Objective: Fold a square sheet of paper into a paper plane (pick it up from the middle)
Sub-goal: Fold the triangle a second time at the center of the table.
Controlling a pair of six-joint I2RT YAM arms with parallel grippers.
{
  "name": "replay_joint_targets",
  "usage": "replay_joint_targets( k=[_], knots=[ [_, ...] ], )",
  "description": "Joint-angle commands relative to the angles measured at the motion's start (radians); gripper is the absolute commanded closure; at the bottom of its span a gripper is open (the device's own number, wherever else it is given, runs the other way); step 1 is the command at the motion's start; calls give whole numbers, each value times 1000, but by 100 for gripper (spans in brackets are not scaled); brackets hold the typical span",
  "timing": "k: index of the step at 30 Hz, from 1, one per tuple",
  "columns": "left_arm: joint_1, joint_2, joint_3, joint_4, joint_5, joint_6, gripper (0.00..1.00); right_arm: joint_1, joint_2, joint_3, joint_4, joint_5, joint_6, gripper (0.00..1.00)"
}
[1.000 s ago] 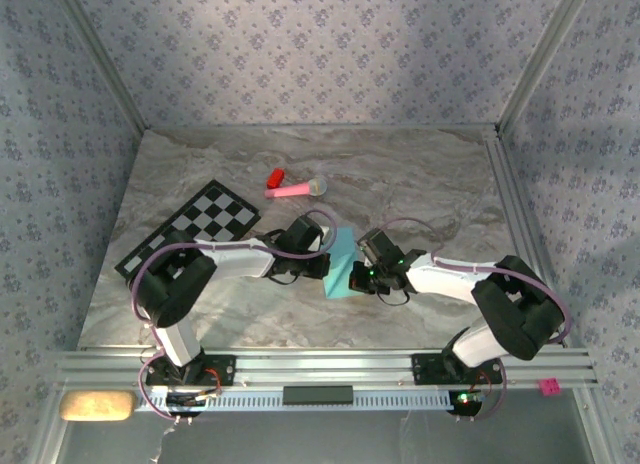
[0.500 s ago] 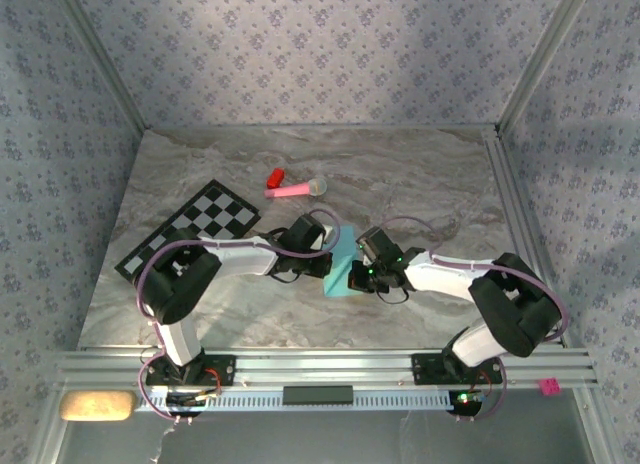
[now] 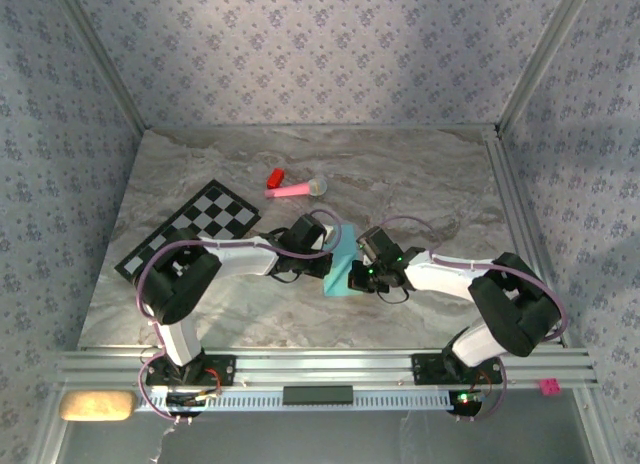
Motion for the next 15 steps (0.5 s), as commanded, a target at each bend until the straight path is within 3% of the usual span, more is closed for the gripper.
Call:
replay_joint_targets(
  k=[1, 15],
  knots=[
    [6, 8, 25, -28, -35, 20, 96, -5, 55, -27, -126, 27, -27, 97],
    [7, -12, 3, -13, -51, 12, 96, -6, 58, -25, -125, 25, -25, 97]
  ],
)
